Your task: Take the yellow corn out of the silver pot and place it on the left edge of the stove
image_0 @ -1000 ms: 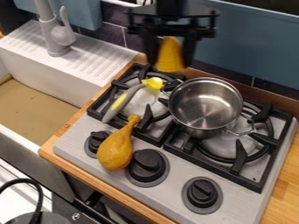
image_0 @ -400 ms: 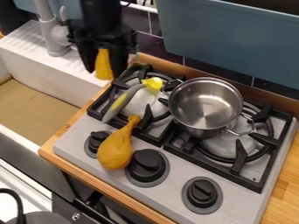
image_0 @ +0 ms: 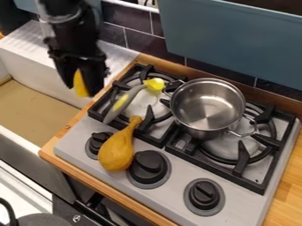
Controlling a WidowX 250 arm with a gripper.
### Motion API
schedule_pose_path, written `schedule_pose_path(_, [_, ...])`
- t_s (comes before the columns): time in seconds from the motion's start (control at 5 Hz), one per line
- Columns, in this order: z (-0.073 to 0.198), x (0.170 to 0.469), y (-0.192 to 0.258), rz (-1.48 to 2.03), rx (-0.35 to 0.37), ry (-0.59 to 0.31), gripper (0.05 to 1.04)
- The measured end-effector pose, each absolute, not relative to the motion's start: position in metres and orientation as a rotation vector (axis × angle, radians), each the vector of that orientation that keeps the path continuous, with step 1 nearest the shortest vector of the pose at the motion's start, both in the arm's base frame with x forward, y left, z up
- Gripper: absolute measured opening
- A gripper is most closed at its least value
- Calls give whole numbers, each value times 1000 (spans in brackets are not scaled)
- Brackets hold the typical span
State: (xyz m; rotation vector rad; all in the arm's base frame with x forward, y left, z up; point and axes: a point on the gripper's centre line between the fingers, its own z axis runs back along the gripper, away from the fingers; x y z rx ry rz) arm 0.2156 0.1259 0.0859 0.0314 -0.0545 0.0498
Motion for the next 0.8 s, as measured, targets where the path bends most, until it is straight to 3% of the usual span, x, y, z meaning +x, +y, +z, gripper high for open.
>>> schedule_pose_path(0.8, [52, 192, 131, -38, 81, -24, 613])
